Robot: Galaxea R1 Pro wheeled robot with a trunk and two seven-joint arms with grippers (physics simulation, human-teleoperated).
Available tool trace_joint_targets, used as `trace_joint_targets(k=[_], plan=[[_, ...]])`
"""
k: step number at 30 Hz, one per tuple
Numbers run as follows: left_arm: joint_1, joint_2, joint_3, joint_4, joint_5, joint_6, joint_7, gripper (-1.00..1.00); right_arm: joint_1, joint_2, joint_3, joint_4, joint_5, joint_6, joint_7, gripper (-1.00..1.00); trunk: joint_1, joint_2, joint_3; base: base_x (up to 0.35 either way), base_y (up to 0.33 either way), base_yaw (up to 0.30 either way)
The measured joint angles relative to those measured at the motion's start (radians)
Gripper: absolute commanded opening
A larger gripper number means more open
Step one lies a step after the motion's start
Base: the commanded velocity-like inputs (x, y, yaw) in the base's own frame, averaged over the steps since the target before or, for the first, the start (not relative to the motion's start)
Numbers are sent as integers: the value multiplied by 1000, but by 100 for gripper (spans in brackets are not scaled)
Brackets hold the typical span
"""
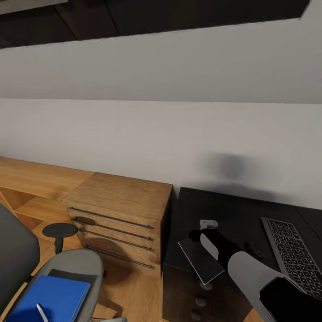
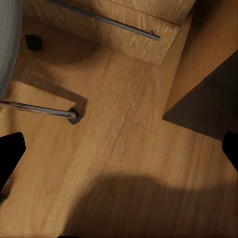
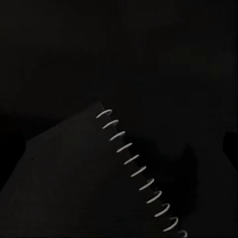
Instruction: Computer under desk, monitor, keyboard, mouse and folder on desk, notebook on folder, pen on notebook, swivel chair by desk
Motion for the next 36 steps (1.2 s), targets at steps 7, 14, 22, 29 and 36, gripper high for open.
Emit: trace_joint_targets(k=[7,14,22,29,36], plan=[[0,0,0,0,0,0,0,100,0,1,0,13,0,0,1,100,0,0,0,-49,0,0],[0,-1,0,0,0,1,-1,100,0,1,0,16,0,-1,1,100,0,0,0,-151,0,0],[0,-1,0,0,0,0,-1,100,0,1,0,17,0,-2,1,100,0,0,0,-40,0,0],[0,-2,0,0,0,0,-1,100,0,1,0,18,0,-2,1,100,0,0,0,-7,0,0],[0,-2,0,0,0,1,-2,100,0,0,0,18,0,-2,1,100,0,0,0,-1,0,0]])
